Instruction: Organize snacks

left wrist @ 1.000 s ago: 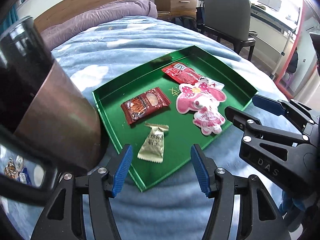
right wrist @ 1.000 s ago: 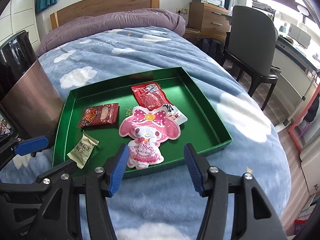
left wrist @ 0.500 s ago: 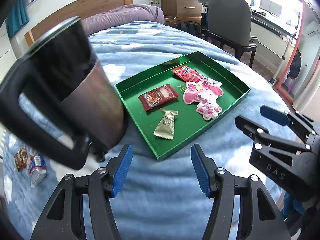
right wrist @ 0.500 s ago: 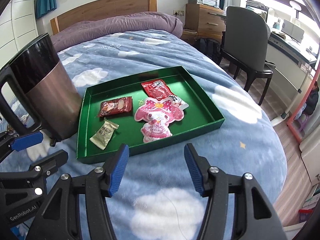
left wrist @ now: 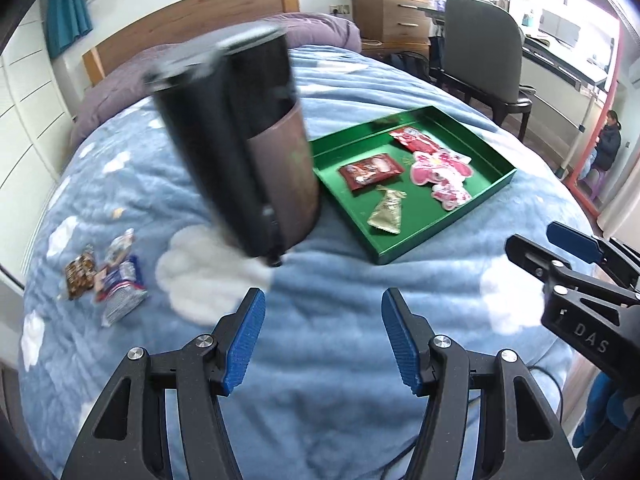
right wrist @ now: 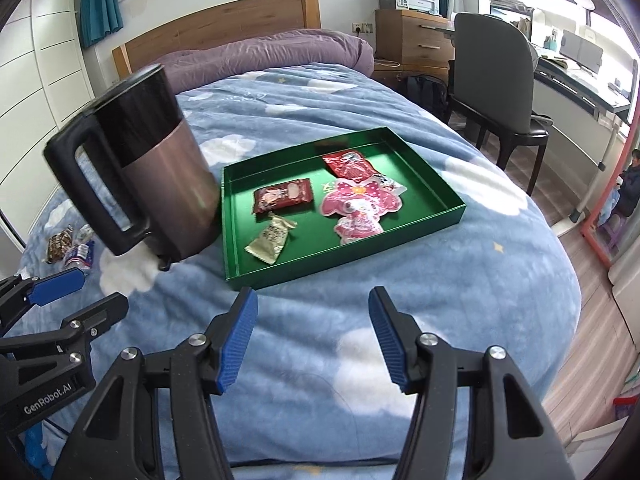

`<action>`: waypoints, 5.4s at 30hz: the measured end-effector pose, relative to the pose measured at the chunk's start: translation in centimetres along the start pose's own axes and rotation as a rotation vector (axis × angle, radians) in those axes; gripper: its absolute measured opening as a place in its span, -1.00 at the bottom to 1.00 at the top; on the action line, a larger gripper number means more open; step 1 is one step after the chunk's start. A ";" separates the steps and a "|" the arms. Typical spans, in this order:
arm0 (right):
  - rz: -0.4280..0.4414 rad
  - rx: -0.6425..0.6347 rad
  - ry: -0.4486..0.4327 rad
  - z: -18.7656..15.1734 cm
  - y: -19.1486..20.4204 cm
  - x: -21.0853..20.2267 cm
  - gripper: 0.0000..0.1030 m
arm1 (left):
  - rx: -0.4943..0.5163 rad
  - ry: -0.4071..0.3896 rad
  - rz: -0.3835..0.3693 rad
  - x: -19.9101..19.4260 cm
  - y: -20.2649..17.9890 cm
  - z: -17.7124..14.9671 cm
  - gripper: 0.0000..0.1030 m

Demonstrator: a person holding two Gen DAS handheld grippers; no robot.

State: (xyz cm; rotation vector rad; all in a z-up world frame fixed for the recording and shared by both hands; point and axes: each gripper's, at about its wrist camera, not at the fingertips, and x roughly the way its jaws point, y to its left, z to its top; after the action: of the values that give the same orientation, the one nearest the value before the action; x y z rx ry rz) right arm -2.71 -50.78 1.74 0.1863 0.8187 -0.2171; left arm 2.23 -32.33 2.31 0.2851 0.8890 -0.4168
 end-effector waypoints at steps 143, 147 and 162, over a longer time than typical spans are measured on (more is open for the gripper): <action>0.311 -0.389 0.266 -0.2 32.9 20.4 0.69 | -0.649 0.113 0.110 16.6 35.7 -5.2 -0.50; 0.309 -0.373 0.264 -0.5 32.8 20.7 0.69 | -0.622 0.098 0.104 16.1 35.2 -5.6 -0.51; 0.303 -0.295 0.273 -0.5 32.2 20.3 0.60 | -0.588 0.088 0.082 12.7 33.3 -7.7 -0.56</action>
State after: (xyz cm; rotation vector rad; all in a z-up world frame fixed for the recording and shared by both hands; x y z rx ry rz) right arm 18.86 -22.16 -10.99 0.0607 1.0695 0.2191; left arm 19.49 -2.73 -10.16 -0.2019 1.0409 -0.0547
